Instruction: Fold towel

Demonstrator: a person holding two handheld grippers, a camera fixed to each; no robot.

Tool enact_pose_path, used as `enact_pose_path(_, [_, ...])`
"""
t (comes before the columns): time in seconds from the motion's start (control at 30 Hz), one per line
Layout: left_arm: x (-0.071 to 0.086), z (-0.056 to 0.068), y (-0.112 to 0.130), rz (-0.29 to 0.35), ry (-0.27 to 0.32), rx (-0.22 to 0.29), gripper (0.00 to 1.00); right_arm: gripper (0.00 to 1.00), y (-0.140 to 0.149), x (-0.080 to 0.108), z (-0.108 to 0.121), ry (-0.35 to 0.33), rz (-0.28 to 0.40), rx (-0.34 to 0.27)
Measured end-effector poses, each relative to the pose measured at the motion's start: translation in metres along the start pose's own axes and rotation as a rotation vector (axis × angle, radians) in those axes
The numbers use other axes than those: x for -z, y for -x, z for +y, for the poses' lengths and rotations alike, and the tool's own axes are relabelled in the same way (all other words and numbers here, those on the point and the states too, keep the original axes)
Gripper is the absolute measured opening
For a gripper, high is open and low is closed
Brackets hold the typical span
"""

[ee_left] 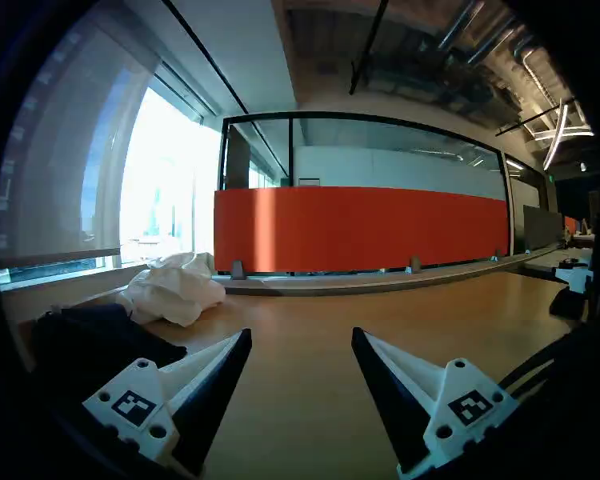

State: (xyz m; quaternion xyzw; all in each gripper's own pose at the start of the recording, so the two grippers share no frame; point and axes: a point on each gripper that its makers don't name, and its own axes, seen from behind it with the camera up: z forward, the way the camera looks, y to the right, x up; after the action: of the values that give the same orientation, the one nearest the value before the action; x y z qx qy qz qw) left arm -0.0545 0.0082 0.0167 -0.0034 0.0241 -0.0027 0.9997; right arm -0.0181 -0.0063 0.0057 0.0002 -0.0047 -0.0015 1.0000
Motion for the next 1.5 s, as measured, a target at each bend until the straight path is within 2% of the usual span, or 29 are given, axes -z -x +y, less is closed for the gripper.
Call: enact_pose_path(1.5, [-0.0015, -0.0001, 0.0049, 0.0, 0.0, 0.005, 0.93, 1.0, -0.0013, 0.0006, -0.0004, 0.0, 0.0, 0.0])
